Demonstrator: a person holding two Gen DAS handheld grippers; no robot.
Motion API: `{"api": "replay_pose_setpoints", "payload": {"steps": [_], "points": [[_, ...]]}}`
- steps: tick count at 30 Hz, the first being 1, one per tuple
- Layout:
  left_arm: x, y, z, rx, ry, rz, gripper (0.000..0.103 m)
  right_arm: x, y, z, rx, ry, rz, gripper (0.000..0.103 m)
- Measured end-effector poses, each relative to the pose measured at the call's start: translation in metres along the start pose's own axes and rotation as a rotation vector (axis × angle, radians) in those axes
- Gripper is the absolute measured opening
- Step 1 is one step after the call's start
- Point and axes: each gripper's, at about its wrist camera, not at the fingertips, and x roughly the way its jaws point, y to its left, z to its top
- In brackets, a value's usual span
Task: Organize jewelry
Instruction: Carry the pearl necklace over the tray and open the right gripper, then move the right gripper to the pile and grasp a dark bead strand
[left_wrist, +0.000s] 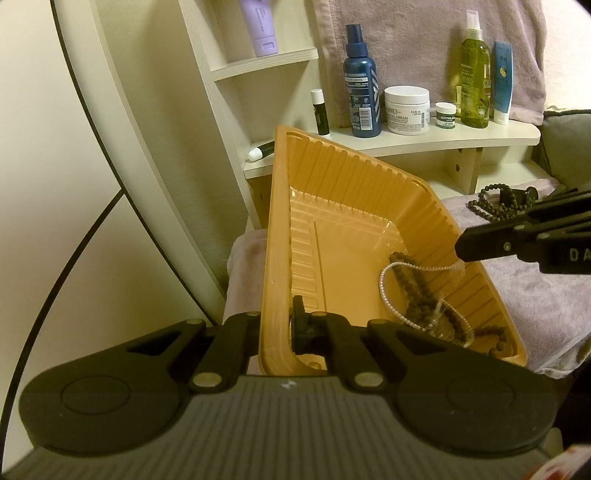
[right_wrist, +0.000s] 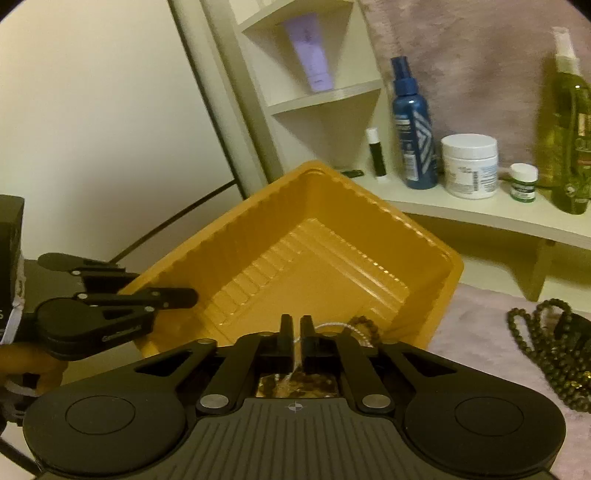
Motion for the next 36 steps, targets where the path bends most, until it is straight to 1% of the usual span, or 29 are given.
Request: {"api": "replay_pose_setpoints", "payload": {"steps": [2,3,7,12,21,27,31,36], "points": [[0.0,0.0,0.0,0.0,0.0,0.0,0.003,-0.006,-0.003,-0.001,0.016,-0.024,-0.012,0.05],[0.0,0.0,0.0,0.0,0.0,0.0,0.003,-0.009,-0.005,-0.002,0.022,-0.037,-0.022,0.051],[-0.001,-0.001,0.0,0.0,-0.002,0.001,0.003,-0.025,-0.017,-0.007,0.066,-0.064,-0.073,0.051],[-0.001,-0.001,0.0,0.002,-0.003,0.001,0.003,-0.047,-0.033,-0.024,0.101,-0.076,-0.17,0.051],[-0.002,-0.002,0.001,0.005,-0.004,0.003,0.004,-0.083,-0.062,-0.065,0.134,-0.081,-0.401,0.051],[-0.003,-0.002,0.002,0.007,-0.003,0.004,0.004,-0.105,-0.089,-0.08,0.16,-0.091,-0.528,0.051],[-0.001,-0.001,0.002,0.011,0.002,0.006,0.003,-0.11,-0.106,-0.081,0.166,-0.091,-0.559,0.051],[0.0,-0.001,0.002,0.014,0.005,0.008,0.003,-0.1,-0.121,-0.075,0.137,-0.085,-0.554,0.051]]}}
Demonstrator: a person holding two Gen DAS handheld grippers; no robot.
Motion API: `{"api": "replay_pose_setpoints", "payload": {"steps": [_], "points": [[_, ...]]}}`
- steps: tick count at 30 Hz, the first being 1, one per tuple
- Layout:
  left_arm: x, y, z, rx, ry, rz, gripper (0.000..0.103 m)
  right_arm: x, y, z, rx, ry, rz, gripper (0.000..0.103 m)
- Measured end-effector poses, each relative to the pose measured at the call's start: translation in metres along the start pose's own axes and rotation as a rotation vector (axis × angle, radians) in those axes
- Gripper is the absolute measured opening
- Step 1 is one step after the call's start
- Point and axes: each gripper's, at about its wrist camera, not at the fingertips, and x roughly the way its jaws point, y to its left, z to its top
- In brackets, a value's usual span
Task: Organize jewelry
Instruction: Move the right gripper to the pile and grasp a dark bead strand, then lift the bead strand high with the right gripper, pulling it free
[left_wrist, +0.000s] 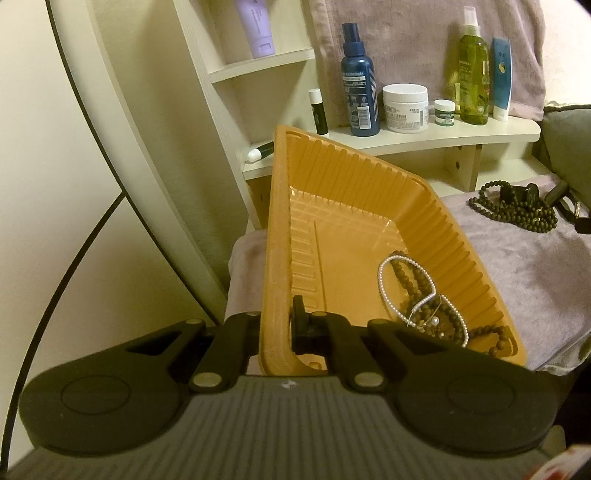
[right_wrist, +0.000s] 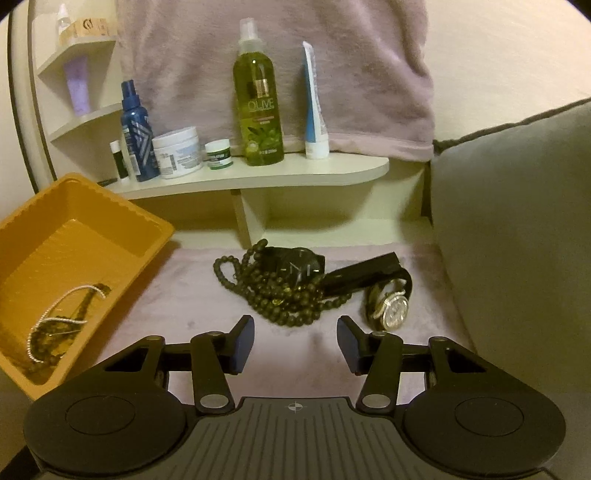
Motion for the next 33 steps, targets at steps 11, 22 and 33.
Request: {"api": "replay_pose_setpoints", "payload": {"steps": [11,22,33], "points": [[0.001,-0.001,0.001,0.007,0.007,0.005,0.003,0.055,-0.006,0.006,0.001,0.066,0.014,0.038],[0.001,-0.001,0.001,0.008,0.007,0.005,0.003,0.05,0.007,0.006,-0.012,0.079,0.044,0.007],[0.001,-0.001,0.0,0.007,0.0,0.0,0.003,-0.027,0.047,0.033,-0.09,-0.076,0.156,0.007]]}}
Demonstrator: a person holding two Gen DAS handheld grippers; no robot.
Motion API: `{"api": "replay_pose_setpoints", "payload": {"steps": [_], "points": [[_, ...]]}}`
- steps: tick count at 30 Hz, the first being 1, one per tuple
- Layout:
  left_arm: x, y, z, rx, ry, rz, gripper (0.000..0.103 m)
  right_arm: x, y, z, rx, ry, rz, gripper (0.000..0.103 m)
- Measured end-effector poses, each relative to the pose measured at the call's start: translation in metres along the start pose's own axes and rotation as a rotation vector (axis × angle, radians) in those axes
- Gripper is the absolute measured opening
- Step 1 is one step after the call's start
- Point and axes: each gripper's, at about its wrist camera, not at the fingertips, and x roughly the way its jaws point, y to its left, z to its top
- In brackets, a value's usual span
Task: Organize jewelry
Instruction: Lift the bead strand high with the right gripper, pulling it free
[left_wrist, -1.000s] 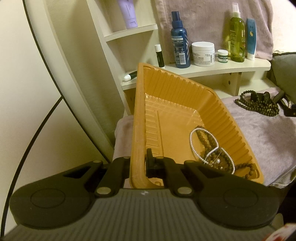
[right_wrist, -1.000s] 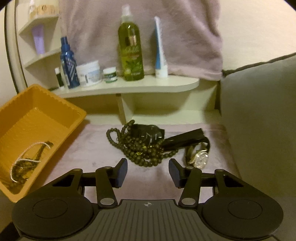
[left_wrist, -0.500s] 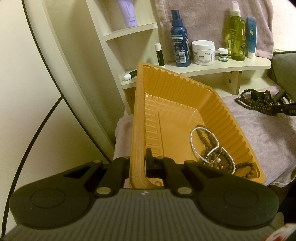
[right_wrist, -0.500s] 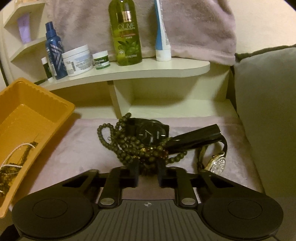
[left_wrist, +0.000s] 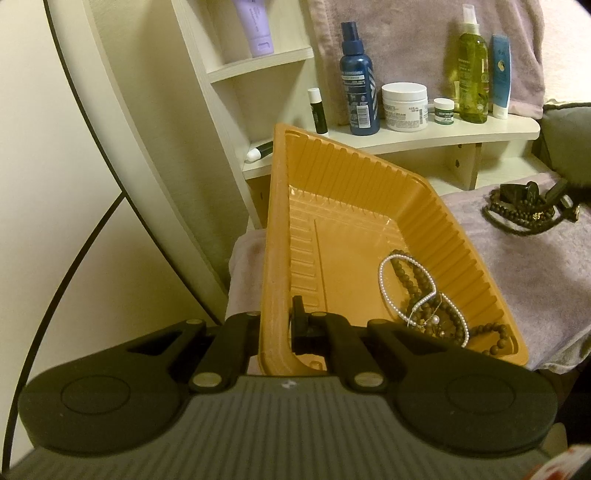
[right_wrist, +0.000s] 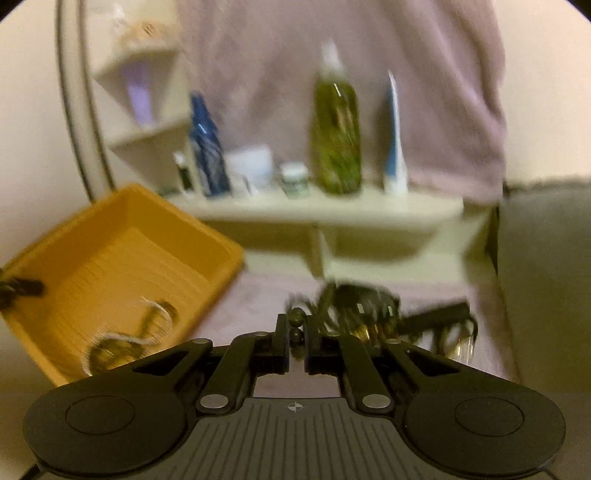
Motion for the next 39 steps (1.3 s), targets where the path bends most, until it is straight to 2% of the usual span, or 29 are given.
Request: {"api": "replay_pose_setpoints", "payload": {"steps": [8,18,39], "points": [[-0.004,0.0,-0.001,0.002,-0.013,-0.003,0.004,-0.05,0.011,0.064,-0.07,-0.169,0.023,0.007],[-0.005,0.001,-0.001,-0.002,-0.019,-0.008,0.004,-0.092,0.022,0.118,-0.142,-0.311,0.014,0.007],[-0.005,0.001,0.001,-0.004,-0.023,-0.009,0.004,-0.129,0.035,0.187,-0.234,-0.512,-0.008,0.007]]}}
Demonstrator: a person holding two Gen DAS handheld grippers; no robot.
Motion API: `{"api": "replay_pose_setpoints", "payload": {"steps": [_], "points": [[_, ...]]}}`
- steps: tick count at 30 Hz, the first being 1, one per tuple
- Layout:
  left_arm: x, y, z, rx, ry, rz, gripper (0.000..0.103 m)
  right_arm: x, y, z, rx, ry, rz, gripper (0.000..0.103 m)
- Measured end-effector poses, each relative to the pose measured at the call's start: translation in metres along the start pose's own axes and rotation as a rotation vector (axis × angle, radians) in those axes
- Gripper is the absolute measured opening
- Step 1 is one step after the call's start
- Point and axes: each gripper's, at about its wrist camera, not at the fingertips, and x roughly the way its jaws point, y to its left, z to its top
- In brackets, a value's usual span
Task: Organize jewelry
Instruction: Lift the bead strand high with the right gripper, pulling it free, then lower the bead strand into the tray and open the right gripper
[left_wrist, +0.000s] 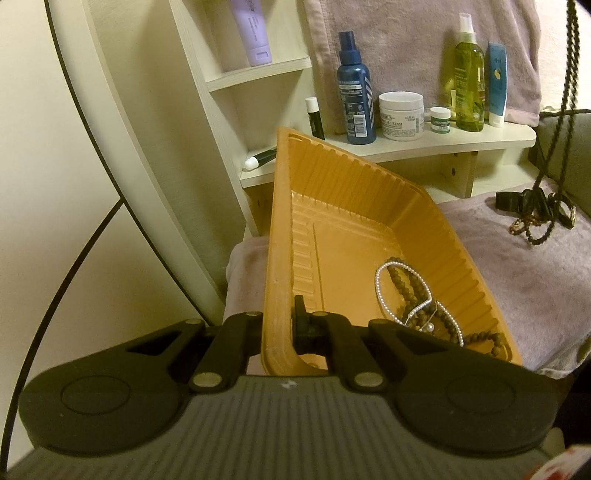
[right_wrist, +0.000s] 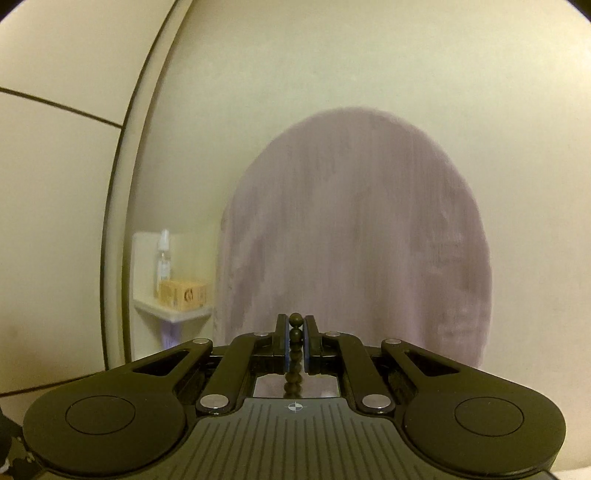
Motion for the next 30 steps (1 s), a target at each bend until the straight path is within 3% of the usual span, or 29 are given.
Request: {"api": "replay_pose_setpoints", "payload": {"steps": [7,23,27,30], "points": [[0.0,0.0,0.0,-0.001,0.0,0.0,0.004,0.004,0.011,0.022,-0.025,-0.037,0.048,0.007],[0.001,0.001,0.002,-0.004,-0.002,-0.008,0.004,0.034,0.07,0.043,0.021,-0.076,0.272,0.007],[0.001,0.002,0.001,-0.005,-0.002,-0.01,0.004,0.046,0.081,0.029,0.051,-0.033,0.314,0.007],[0.001,0.003,0.001,-0.01,-0.001,-0.012,0.004,0.062,0.089,0.0,0.092,0.051,0.346,0.007]]}}
